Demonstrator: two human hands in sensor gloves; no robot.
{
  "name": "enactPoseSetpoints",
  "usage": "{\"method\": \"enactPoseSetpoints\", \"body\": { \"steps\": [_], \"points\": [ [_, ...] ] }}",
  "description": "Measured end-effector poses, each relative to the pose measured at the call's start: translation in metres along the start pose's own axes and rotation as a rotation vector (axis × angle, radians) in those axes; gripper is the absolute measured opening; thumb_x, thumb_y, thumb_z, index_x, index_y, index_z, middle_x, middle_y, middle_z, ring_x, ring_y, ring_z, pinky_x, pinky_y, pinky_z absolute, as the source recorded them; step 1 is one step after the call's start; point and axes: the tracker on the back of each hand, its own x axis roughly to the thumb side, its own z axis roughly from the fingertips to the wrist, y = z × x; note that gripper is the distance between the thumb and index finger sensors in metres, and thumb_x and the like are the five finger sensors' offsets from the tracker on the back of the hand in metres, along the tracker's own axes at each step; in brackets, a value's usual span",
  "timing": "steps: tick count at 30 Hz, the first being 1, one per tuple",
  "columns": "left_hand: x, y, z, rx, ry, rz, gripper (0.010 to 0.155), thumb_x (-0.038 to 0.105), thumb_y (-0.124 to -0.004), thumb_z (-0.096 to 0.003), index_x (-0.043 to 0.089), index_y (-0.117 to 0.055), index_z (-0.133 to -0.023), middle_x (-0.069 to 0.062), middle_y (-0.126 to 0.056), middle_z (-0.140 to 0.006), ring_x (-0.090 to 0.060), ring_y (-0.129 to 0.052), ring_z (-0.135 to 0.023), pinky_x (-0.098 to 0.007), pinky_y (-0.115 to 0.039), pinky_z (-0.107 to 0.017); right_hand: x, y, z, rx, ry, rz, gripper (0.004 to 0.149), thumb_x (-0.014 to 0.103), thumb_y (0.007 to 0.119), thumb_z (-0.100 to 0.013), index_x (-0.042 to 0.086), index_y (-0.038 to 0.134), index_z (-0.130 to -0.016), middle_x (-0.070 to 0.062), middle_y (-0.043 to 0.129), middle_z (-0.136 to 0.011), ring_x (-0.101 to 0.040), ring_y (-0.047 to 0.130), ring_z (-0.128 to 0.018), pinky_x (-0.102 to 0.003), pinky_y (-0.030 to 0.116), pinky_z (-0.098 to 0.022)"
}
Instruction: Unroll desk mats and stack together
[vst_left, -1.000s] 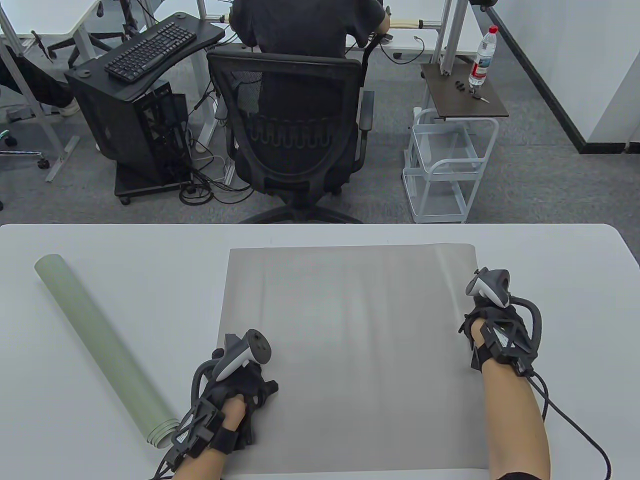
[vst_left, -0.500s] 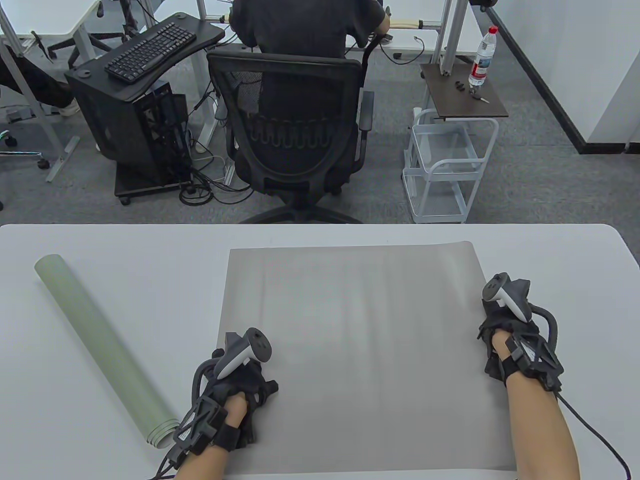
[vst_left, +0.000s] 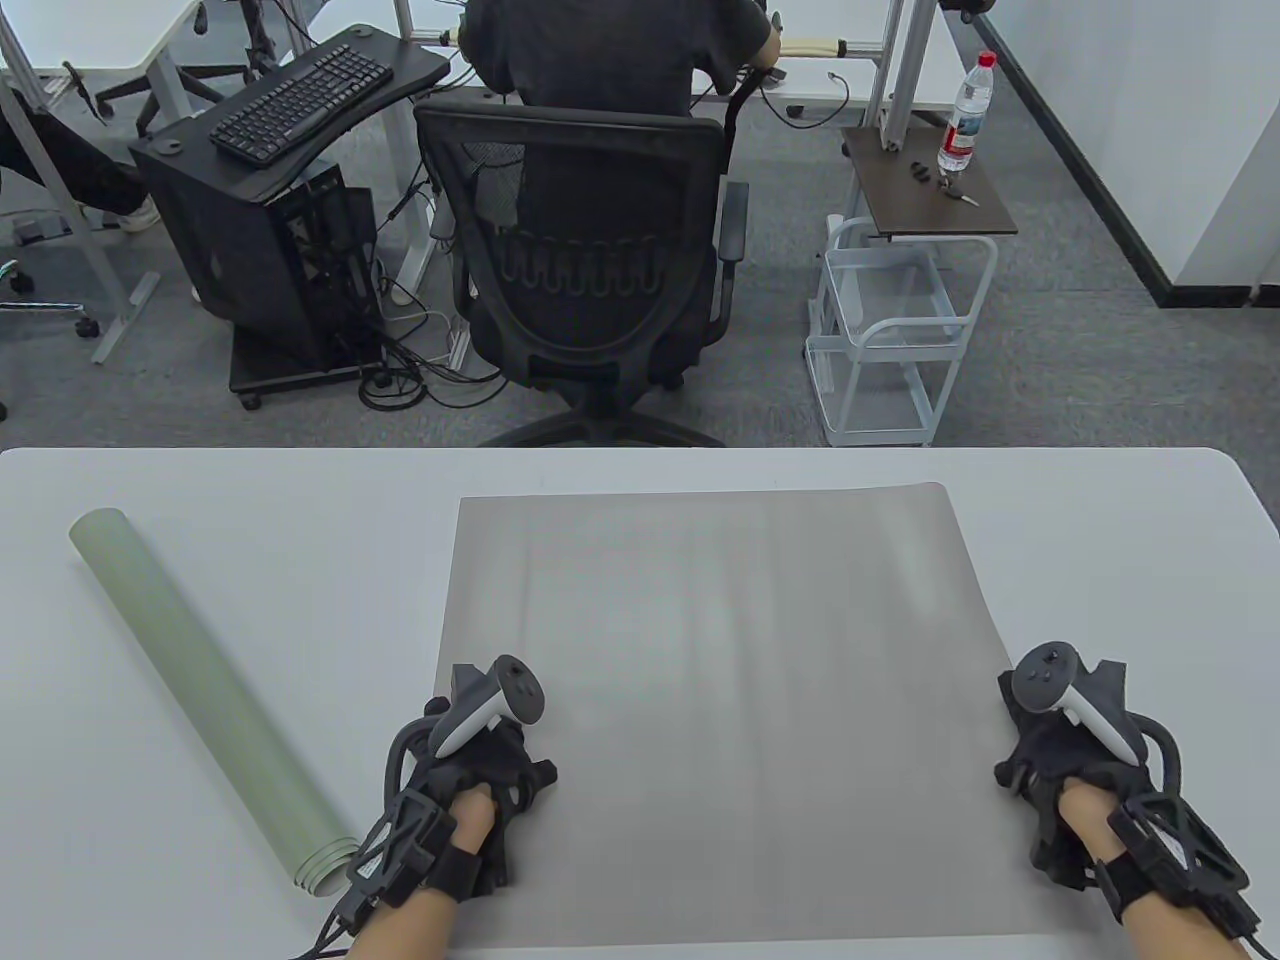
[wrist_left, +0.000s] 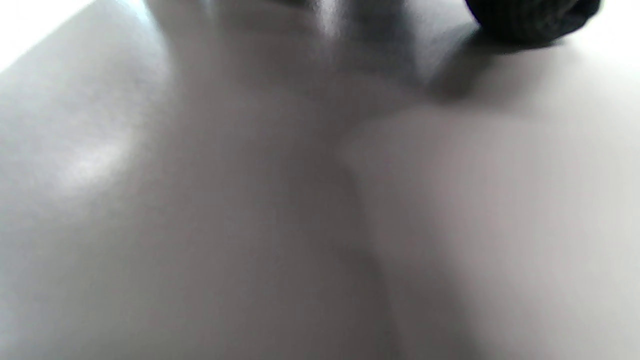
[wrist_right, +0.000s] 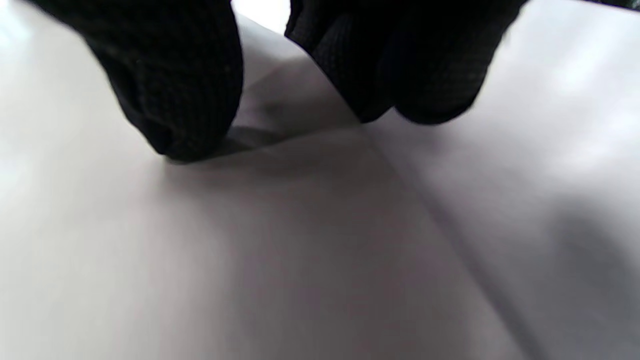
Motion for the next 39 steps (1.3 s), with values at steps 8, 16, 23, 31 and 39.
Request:
{"method": "enactPoseSetpoints", "body": {
  "steps": [8,16,23,31,39],
  "points": [
    [-0.001,0.001,0.0,0.017,0.0,-0.001,0.086,0.059,-0.068,-0.0375,0.028,-0.018,-0.101,-0.022,-0.006,-0.108,-0.053,-0.015,-0.099,-0.067,-0.031,-0.071,-0.009,0.015,0.032,0.119,-0.035,0.09,0.094,0.037,0.097,-0.038,0.043,0.028,-0.101,-0.015,0.052,-0.103,-0.035,0.089,-0.069,-0.041,0.083,-0.049],
    [-0.004,0.002,-0.002,-0.014,-0.02,-0.001,0.087,0.058,-0.068,-0.0379,0.027,-0.015,-0.1,-0.022,-0.003,-0.107,-0.053,-0.012,-0.098,-0.068,-0.029,-0.071,-0.01,0.019,0.039,0.317,-0.058,0.093,0.092,0.037,0.097,-0.039,0.041,0.029,-0.102,-0.016,0.057,-0.098,-0.027,0.094,-0.058,-0.037,0.086,-0.043],
    [-0.002,0.002,-0.003,-0.015,-0.021,-0.01,0.087,0.056,-0.067,-0.0379,0.026,-0.015,-0.1,-0.023,-0.002,-0.107,-0.054,-0.011,-0.098,-0.069,-0.027,-0.07,-0.008,-0.008,-0.015,0.287,-0.084,-0.279,0.067,0.042,0.085,-0.045,0.038,0.051,-0.103,-0.017,0.045,-0.104,-0.041,0.072,-0.082,-0.051,0.069,-0.062],
    [-0.002,0.001,-0.002,-0.015,-0.023,-0.003,0.086,0.056,-0.067,-0.0378,0.026,-0.014,-0.1,-0.022,-0.001,-0.106,-0.054,-0.009,-0.097,-0.069,-0.026,-0.07,0.028,-0.036,-0.087,0.1,-0.083,-0.414,0.061,0.039,0.084,-0.045,0.029,0.06,-0.1,-0.009,0.04,-0.107,-0.045,0.053,-0.091,-0.055,0.052,-0.071],
    [-0.002,0.001,-0.002,-0.02,-0.018,-0.009,0.086,0.055,-0.067,-0.0375,0.026,-0.014,-0.099,-0.022,-0.001,-0.106,-0.054,-0.01,-0.097,-0.069,-0.027,-0.07,0.055,-0.047,-0.131,-0.032,-0.134,-0.443,0.061,0.034,0.081,-0.047,0.028,0.055,-0.102,0.004,0.018,-0.112,-0.04,0.022,-0.102,-0.06,0.029,-0.074]
  ]
}}
